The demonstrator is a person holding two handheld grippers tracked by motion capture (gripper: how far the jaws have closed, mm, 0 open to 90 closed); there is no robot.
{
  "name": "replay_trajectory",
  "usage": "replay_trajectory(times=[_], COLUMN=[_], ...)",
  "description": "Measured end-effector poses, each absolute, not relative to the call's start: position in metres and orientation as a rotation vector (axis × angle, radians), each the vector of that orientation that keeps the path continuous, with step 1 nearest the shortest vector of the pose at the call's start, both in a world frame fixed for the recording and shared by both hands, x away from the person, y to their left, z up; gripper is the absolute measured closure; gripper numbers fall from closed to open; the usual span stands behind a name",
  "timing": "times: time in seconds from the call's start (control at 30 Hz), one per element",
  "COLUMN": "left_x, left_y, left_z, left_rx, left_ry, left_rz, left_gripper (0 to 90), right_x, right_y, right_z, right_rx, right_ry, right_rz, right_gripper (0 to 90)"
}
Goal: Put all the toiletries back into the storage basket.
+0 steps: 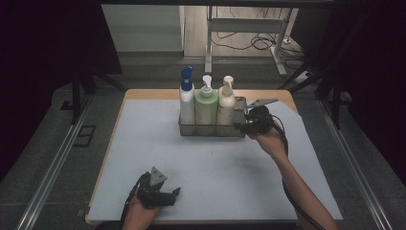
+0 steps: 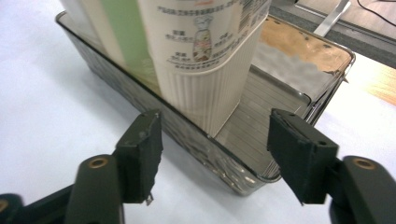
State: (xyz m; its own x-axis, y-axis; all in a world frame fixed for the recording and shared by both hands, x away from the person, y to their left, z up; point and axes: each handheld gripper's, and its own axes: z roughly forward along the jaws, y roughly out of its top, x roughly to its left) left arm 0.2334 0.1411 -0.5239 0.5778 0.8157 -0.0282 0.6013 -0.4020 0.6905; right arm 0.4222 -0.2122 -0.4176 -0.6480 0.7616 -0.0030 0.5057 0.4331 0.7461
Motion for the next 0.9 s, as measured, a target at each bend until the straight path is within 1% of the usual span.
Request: replay_trajectory(times=[0.23, 0.3, 0.37, 0.7, 0.9], left_x=[0.233, 0.233, 0.233, 0.233, 0.233], left_y=[0.141, 0.141, 0.141, 0.141, 0.141], left_z=[-0.524, -0.524, -0.524, -0.524, -0.524], left_rx=[2.143, 2.143, 2.143, 2.14, 2.135], left_ry=[1.124, 1.124, 1.124, 1.125, 1.127], left_rz=[0.415, 0.415, 0.415, 0.416, 0.416], left_gripper=[12.2, 12.2, 12.2, 12.2, 12.2], right_x=[0.41, 0.407, 0.403, 0.379, 0.367], right_y=[-0.216, -0.218, -0.22, -0.232, -0.24], right_z=[-0.413, -0.412, -0.411, -0.404, -0.403], right_rx=[1.065, 1.059, 1.057, 1.023, 1.015], right_ry=[2.362, 2.362, 2.368, 2.371, 2.381], right_rz=[1.05, 1.053, 1.046, 1.088, 1.077], right_gripper=[23.7, 23.3, 20.8, 18.3, 14.2])
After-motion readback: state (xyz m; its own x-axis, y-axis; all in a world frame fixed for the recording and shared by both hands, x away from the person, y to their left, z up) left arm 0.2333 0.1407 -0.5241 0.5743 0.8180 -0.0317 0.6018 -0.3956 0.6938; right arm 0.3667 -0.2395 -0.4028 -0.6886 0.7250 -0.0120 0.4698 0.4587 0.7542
